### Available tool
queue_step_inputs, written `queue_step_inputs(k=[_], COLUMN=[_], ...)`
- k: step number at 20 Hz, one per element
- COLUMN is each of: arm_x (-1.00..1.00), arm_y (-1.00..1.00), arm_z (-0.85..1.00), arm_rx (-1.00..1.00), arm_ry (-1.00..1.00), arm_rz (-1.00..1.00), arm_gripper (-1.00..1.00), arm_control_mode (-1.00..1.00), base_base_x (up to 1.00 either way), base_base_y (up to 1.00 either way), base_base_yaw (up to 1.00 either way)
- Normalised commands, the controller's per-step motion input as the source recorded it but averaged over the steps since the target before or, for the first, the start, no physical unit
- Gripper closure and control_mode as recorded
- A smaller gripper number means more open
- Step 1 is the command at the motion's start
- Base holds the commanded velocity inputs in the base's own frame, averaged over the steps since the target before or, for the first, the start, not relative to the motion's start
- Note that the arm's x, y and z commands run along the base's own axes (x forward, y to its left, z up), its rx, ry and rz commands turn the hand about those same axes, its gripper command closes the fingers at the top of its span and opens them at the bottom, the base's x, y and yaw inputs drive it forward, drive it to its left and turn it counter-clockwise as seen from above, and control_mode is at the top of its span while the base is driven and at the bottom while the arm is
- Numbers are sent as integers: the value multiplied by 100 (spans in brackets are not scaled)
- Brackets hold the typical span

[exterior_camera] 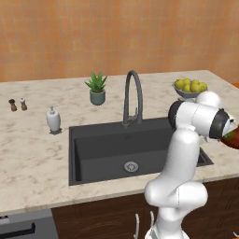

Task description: Pick the lime from the sink and place it in the bowl. Then pick the bowl and place it in the microwave. Then close the microwave door and press the start button.

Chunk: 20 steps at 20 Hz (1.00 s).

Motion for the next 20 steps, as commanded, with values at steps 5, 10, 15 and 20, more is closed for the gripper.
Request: queue_step_inputs(k=[5, 10, 15, 20], arm_x=[-66, -76, -81, -76], arm_y=[0, 34, 70, 84], arm_z=[89, 100, 99, 100], arm_rx=[0, 0, 0, 0], arm_ry=[-1, 0, 0, 0], arm_rz=[6, 10, 7, 0], arm_gripper=[100, 100, 100, 100], arm_control_mode=[-100, -100, -100, -100], base_base_x=[0, 0, 0, 0], base_base_y=[0, 0, 0, 0], base_base_yaw=[0, 0, 0, 0])
